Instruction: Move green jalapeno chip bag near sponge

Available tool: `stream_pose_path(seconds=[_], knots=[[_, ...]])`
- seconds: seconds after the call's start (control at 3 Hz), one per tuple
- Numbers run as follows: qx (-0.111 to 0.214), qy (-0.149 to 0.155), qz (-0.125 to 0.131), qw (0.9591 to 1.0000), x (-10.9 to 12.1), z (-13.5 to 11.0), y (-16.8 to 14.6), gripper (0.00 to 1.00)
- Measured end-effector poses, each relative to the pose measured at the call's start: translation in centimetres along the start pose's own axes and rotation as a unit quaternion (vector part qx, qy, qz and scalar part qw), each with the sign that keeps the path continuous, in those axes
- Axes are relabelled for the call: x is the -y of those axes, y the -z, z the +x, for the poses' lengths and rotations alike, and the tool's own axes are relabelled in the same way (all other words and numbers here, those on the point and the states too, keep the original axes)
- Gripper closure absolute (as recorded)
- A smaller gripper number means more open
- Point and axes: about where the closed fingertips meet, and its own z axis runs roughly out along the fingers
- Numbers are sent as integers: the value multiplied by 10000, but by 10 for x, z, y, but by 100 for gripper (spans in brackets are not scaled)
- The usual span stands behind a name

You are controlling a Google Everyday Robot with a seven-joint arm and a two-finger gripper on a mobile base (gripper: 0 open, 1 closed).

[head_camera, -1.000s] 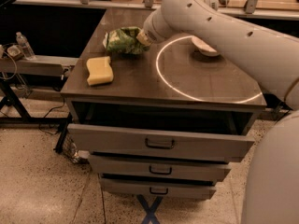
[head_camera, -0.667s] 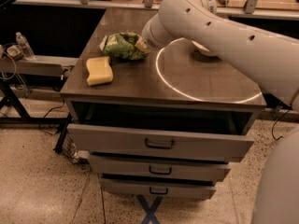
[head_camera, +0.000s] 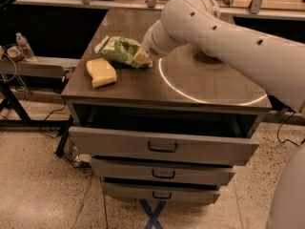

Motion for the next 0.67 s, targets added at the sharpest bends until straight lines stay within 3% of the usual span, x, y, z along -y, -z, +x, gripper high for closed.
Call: stream_pose_path(seconds=[0.33, 0.67], knots=[[33, 15, -31, 10000, 5, 0, 1, 0], [239, -259, 184, 9992, 36, 5, 23, 0]])
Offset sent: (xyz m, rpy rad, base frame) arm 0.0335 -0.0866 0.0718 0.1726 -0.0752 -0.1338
